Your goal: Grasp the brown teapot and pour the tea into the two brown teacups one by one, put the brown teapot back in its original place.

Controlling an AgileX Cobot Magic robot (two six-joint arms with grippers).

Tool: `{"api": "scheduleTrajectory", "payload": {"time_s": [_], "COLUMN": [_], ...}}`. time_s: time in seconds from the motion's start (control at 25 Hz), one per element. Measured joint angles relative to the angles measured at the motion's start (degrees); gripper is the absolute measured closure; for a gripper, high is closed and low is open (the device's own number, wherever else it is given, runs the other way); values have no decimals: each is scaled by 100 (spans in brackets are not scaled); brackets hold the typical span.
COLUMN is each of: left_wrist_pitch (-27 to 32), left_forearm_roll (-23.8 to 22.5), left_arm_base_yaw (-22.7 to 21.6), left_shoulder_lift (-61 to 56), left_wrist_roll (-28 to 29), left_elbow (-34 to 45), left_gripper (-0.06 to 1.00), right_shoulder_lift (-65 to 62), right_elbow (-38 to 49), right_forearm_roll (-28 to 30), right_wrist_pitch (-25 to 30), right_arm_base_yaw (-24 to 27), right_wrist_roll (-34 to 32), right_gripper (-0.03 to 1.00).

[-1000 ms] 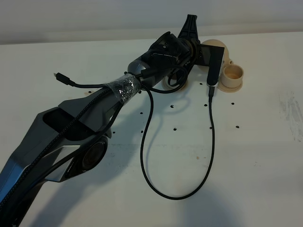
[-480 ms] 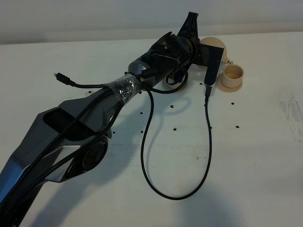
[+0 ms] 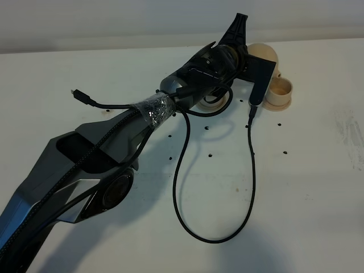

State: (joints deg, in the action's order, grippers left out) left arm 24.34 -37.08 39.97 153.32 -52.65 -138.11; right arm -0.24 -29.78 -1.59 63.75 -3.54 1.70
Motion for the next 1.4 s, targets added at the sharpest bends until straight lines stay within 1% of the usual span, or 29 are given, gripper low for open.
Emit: {"api": "scheduleTrajectory", "payload": {"time_s": [0.32,0.52,0.6,0.84,1.0,1.24,1.4], "left_wrist_pitch": [0,-76,-113,-153,-304,-308,-325], "left_forearm_roll": [-183,-619,-727,-772,-814,-919,-1102], "left_arm_base_yaw": [6,46,46,95,115,132,150], "left_shoulder_lift": [0,23,50,104,104,104,104], "left_wrist_roll": [8,8,8,8,8,8,8], "left_elbow": [0,0,0,0,0,0,0], "left_gripper": [86,86,86,86,86,86,86], "right_shoulder_lift": [0,0,0,0,0,0,0], "right_elbow": [0,0,0,0,0,0,0], "right_forearm_roll": [0,0,0,0,0,0,0], "right_wrist_pitch": [0,0,0,0,0,0,0], "right_arm_base_yaw": [0,0,0,0,0,0,0], "right_wrist_roll": [0,0,0,0,0,0,0], "right_gripper": [53,53,53,53,53,53,53]}}
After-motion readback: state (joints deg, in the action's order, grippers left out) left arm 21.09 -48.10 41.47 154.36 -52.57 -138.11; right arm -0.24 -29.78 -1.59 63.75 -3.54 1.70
